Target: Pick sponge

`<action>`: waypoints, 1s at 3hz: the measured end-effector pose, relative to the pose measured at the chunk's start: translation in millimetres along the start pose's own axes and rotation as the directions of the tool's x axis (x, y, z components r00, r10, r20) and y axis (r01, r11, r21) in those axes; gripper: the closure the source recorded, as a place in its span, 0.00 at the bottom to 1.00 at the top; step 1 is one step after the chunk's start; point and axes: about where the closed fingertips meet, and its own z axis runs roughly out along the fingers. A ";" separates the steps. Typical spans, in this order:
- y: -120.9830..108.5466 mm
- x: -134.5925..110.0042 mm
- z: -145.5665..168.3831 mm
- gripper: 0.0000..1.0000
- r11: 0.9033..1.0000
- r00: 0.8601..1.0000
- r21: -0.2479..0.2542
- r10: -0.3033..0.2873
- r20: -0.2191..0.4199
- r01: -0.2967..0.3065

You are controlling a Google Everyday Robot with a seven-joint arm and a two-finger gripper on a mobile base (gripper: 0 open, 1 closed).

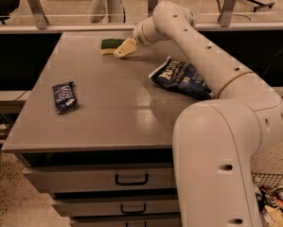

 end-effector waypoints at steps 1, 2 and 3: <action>-6.5 3.4 5.4 0.40 1.000 1.000 0.005 0.029 -0.004 -0.029; -9.1 1.6 1.7 0.64 0.999 0.999 0.002 0.041 0.000 -0.041; -3.2 -19.9 -17.7 0.87 1.000 0.999 -0.012 0.005 0.046 -0.004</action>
Offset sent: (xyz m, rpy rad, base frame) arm 0.0083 -0.0150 0.0143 0.0419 0.0179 -0.0331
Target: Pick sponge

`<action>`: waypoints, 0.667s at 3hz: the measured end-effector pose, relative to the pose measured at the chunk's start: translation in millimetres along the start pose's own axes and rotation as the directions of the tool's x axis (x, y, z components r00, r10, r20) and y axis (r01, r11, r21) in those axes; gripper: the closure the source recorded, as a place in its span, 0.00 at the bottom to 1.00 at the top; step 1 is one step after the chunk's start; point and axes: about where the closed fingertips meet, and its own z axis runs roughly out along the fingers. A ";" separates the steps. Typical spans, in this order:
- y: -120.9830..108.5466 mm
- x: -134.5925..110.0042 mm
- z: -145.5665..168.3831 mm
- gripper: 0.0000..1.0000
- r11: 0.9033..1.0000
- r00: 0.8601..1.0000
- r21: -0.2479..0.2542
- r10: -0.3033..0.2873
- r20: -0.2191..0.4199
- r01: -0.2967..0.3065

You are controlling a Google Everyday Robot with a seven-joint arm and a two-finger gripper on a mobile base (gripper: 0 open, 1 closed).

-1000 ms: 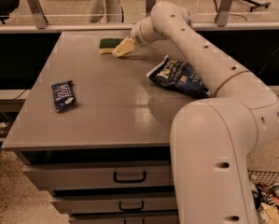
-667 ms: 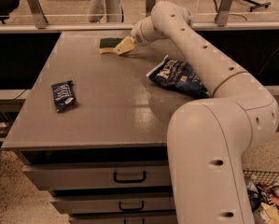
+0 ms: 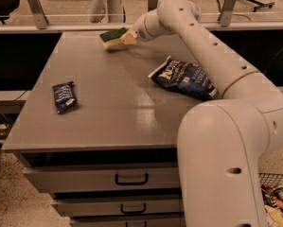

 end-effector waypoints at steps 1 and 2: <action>25.0 -53.6 -55.8 1.00 0.992 0.985 -0.020 -0.123 0.120 0.126; 56.4 -79.7 -98.7 1.00 0.977 0.960 -0.038 -0.200 0.194 0.211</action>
Offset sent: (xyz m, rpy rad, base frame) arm -0.1612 0.0251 0.1435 0.0225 -0.3009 0.3078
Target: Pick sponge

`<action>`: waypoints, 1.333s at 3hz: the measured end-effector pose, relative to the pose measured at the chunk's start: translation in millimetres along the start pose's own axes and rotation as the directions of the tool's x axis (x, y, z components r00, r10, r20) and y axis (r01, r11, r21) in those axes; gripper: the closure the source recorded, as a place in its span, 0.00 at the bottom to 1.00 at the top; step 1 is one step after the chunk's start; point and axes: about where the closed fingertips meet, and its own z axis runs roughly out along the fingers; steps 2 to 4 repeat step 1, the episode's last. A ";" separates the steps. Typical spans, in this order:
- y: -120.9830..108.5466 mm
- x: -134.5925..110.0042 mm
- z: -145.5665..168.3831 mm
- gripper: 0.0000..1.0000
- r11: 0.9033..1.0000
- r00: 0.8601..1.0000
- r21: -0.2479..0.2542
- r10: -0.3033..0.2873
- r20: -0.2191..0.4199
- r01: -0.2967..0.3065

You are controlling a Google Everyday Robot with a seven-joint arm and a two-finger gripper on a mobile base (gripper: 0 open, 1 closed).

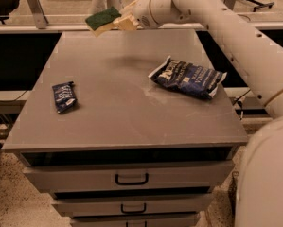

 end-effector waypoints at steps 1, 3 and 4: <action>6.4 -3.5 2.1 1.00 1.000 1.000 -0.012 -0.011 0.007 0.011; 6.4 -3.5 2.1 1.00 1.000 1.000 -0.012 -0.011 0.007 0.011; 6.4 -3.5 2.1 1.00 1.000 1.000 -0.012 -0.011 0.007 0.011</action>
Offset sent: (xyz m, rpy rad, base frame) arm 0.0000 0.0000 0.0000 0.0000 0.0000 0.0000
